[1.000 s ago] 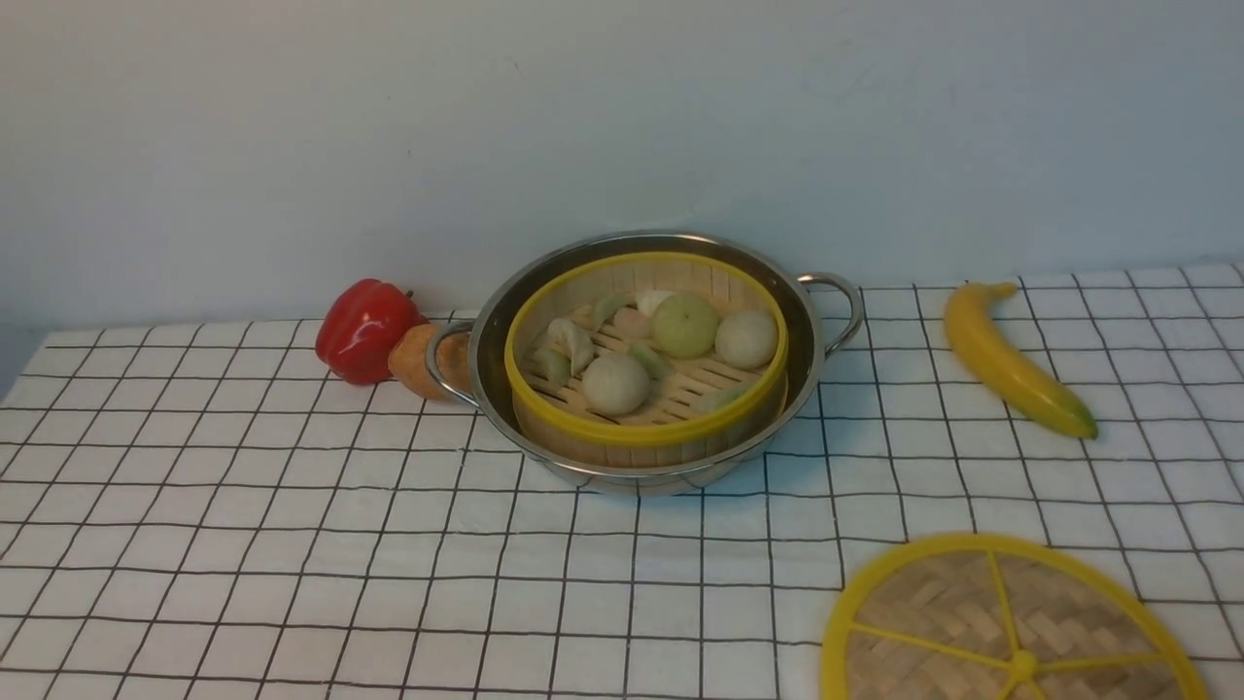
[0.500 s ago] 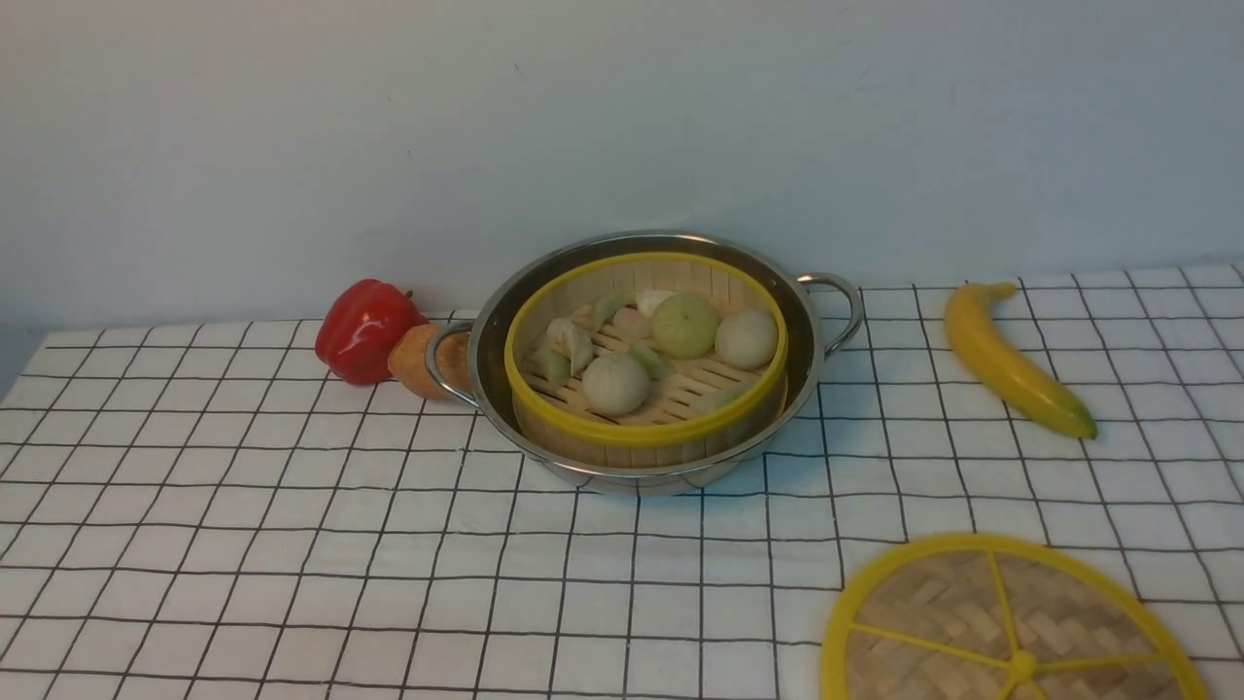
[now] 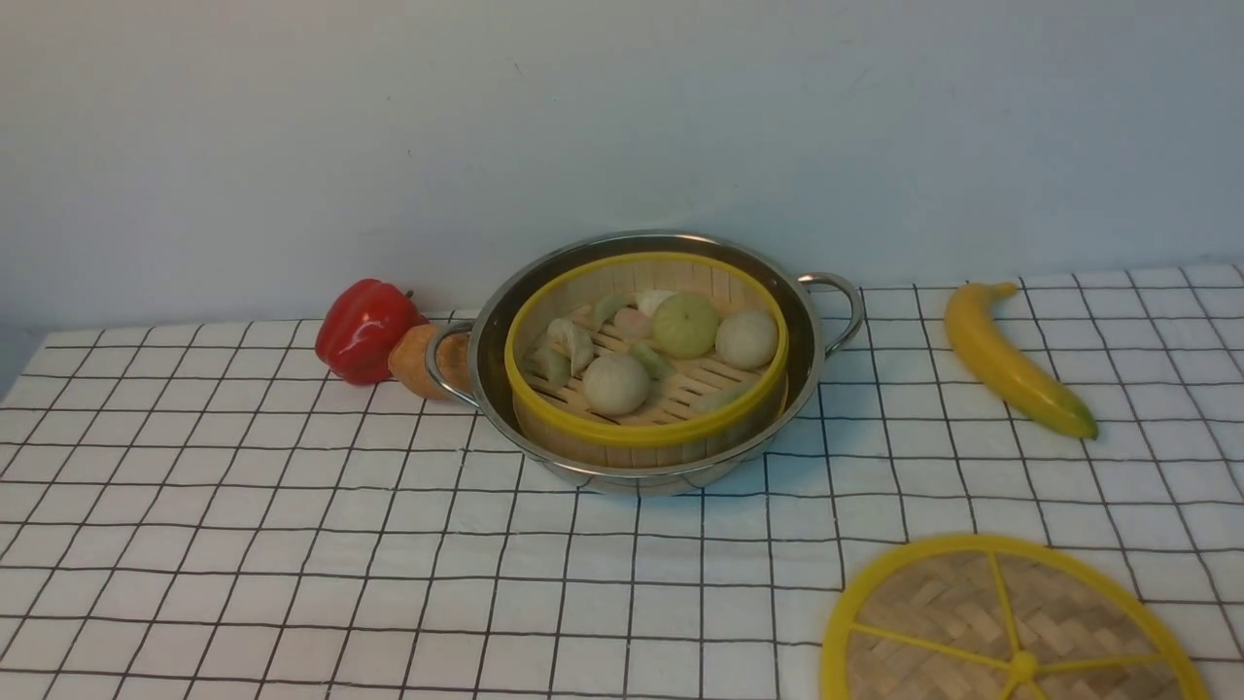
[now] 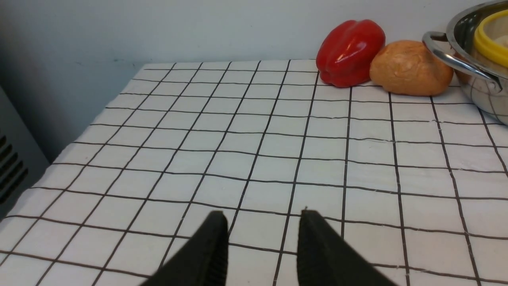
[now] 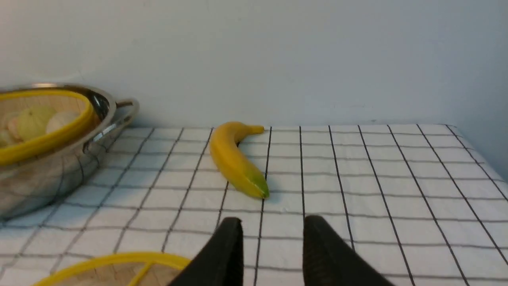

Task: Place the steamer in the pot on the white tablecloth, and put the lid on the steamer.
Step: 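Move the gripper down to the bamboo steamer lid and grasp its center knob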

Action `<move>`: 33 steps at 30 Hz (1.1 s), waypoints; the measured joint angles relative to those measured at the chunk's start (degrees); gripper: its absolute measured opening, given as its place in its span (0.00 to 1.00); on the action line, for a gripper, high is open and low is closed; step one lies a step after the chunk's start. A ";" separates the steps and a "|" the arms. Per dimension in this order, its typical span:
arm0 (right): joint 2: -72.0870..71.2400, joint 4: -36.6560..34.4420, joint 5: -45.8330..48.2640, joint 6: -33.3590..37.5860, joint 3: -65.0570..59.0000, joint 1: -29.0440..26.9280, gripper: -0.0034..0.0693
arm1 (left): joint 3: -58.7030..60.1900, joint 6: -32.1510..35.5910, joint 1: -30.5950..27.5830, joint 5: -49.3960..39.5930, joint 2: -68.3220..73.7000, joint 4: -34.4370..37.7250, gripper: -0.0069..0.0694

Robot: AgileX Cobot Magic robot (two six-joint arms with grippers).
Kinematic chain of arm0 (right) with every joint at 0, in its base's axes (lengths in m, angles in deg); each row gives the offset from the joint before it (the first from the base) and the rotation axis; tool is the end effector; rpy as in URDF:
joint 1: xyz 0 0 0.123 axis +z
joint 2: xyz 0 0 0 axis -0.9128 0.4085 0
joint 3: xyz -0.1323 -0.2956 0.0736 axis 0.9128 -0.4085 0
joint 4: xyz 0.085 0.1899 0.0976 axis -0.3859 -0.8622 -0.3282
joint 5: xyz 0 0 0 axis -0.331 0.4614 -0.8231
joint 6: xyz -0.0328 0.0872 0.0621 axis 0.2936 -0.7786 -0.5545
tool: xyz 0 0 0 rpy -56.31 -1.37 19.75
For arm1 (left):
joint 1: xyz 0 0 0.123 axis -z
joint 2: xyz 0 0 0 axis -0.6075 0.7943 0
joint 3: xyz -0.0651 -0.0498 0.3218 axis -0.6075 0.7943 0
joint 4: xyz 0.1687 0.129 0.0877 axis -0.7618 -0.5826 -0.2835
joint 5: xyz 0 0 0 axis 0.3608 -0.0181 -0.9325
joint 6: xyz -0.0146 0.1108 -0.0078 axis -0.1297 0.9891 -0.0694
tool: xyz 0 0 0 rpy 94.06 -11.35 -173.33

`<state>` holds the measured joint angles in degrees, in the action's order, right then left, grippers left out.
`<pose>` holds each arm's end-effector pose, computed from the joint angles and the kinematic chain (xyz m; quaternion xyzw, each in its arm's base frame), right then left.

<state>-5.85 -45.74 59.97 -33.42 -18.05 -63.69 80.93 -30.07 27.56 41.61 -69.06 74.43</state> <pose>0.0045 -0.0086 0.1948 0.0713 0.7636 0.0334 0.6409 0.0031 0.0020 0.1716 -0.0444 0.8002 0.0775 0.5930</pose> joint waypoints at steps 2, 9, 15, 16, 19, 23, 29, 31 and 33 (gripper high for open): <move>0.79 -1.75 0.00 0.95 4.26 0.00 0.38 | 0.00 0.00 0.00 0.00 0.00 0.00 0.41; 17.70 -9.54 8.75 9.63 19.27 0.00 0.38 | 0.00 0.00 0.00 0.00 0.00 0.00 0.41; 36.09 -28.91 26.90 39.43 32.73 0.00 0.38 | 0.00 0.00 0.00 0.00 0.00 0.00 0.41; 38.95 -31.88 29.32 43.77 34.76 0.00 0.38 | 0.00 0.00 0.00 0.00 0.00 0.00 0.41; 46.32 -40.95 32.60 51.36 38.46 0.00 0.38 | 0.00 0.02 0.00 0.00 0.00 0.00 0.41; 55.92 -58.75 34.89 58.01 40.01 0.07 0.38 | 0.00 0.02 0.00 0.00 0.00 0.00 0.41; 66.75 -56.34 40.83 66.37 43.29 0.63 0.38 | 0.00 0.02 0.00 0.00 0.00 0.00 0.41; 69.88 -52.74 41.81 66.36 44.48 2.55 0.38 | 0.00 0.02 0.00 0.00 0.00 0.00 0.41; 72.89 -48.27 42.05 65.11 45.81 6.30 0.38 | 0.00 0.02 0.00 0.00 0.00 0.00 0.41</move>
<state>67.04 -94.01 102.02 31.69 27.76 -57.39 80.93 -30.05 27.56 41.61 -69.06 74.43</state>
